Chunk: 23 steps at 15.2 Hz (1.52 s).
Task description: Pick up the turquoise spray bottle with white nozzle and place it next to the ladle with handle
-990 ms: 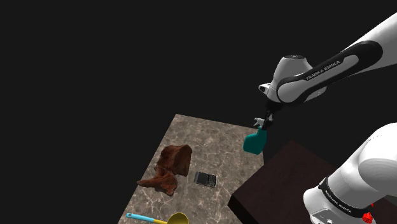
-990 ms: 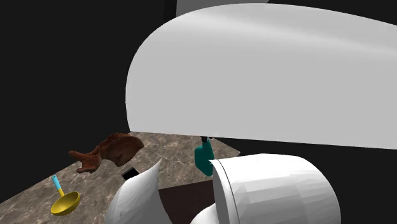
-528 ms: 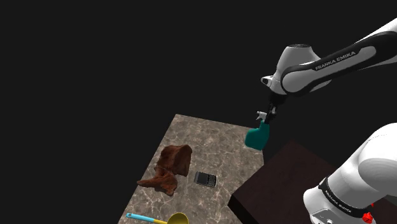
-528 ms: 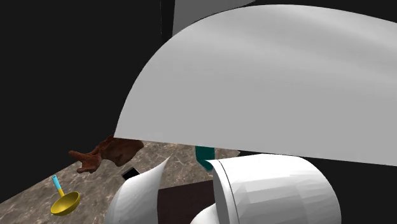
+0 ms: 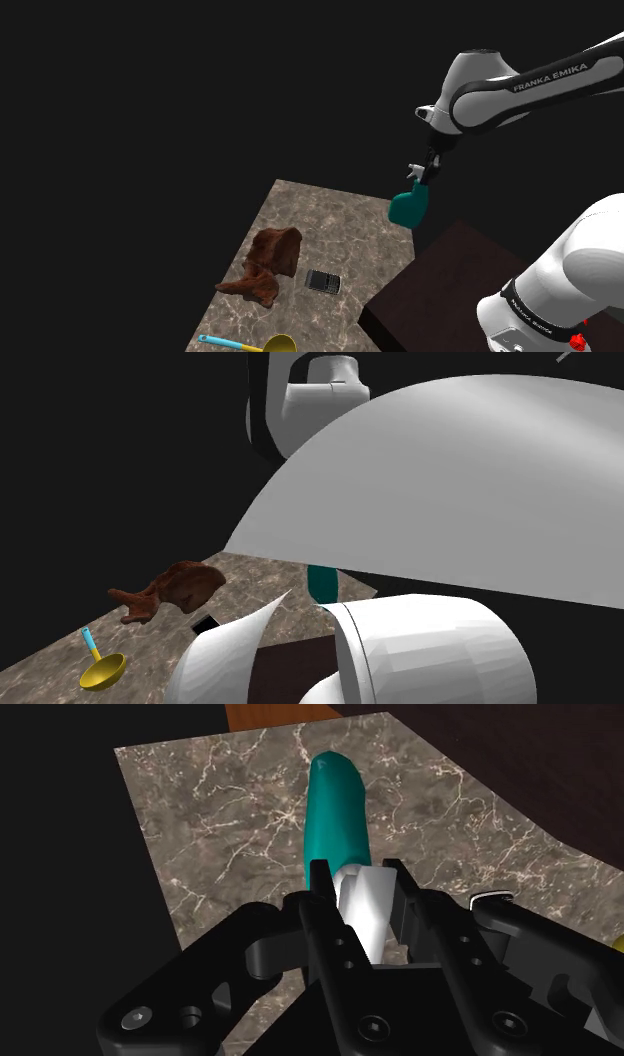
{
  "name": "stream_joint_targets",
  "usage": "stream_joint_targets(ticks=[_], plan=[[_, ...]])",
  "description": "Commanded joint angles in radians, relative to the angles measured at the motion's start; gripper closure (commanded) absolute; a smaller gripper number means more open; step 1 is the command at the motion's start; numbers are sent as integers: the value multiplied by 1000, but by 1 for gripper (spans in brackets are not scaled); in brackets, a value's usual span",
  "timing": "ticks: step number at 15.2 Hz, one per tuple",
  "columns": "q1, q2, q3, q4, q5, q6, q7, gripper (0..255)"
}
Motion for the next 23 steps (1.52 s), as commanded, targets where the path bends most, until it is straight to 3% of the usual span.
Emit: stream_joint_targets(ticks=[1, 23], plan=[[0, -16, 3, 18, 1, -34, 0, 255], [4, -137, 28, 238, 16, -375, 0, 255]])
